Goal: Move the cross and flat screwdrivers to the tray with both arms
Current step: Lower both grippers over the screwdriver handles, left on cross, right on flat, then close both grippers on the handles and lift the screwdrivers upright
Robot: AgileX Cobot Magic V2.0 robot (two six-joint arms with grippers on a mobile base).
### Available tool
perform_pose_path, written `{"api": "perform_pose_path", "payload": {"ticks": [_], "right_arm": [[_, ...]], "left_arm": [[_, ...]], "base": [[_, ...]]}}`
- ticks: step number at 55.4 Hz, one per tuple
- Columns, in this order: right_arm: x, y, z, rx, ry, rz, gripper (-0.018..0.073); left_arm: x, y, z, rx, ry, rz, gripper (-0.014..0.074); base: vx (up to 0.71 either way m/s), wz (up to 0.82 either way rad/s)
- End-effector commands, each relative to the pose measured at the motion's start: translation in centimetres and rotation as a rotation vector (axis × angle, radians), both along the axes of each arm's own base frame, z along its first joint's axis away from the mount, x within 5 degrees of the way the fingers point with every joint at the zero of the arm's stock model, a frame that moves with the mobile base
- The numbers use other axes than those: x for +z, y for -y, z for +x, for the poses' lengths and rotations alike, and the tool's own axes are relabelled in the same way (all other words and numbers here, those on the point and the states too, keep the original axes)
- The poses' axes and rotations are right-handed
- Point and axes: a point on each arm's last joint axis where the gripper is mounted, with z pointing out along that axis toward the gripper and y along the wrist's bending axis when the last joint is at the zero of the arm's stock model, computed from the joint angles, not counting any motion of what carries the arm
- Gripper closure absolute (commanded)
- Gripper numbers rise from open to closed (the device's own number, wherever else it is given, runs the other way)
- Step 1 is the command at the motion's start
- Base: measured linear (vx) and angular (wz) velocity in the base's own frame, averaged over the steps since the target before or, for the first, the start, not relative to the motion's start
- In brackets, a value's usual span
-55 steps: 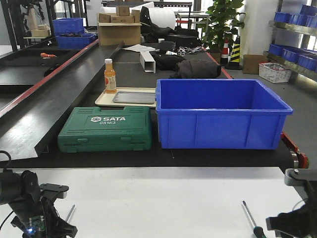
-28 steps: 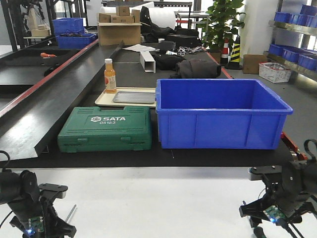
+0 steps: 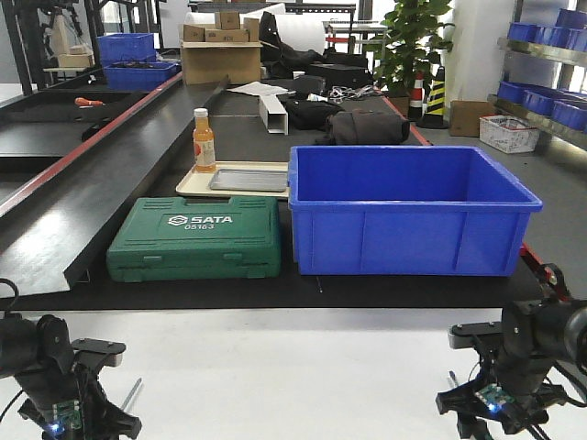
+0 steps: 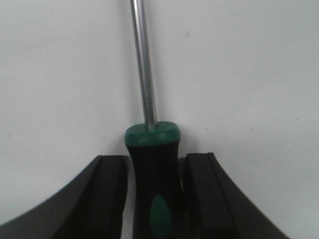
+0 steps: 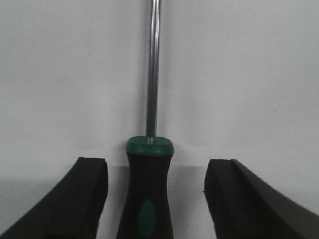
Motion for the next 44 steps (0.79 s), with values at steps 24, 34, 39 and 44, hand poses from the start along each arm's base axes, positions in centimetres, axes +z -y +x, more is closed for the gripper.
{"api": "perform_pose_path", "payload": {"ticks": [24,34,39,44], "right_arm": [[1.58,0.26,0.77,-0.002,0.069,-0.002,0.0238],[1.60,0.26,0.70,-0.004,0.063,-0.001,0.0475],[1.57,0.26,0.59,-0.004,0.050,-0.002,0.0574],[1.97,0.21,0.48,-0.009,0.050,0.005,0.0573]], "left_arm": [[2.07,0.21,0.41,0.024,0.057,-0.029,0.0227],[2.00,0.24,0.03,0.018,0.015,-0.030,0.0386],[1.98,0.25,-0.14,0.015,-0.004,-0.031,0.0516],[1.96,0.25,-0.23,0.015,-0.014,-0.031,0.0605]], "base": [[0.00,0.00],[0.00,0.00],[0.00,0.00],[0.00,0.00]]}}
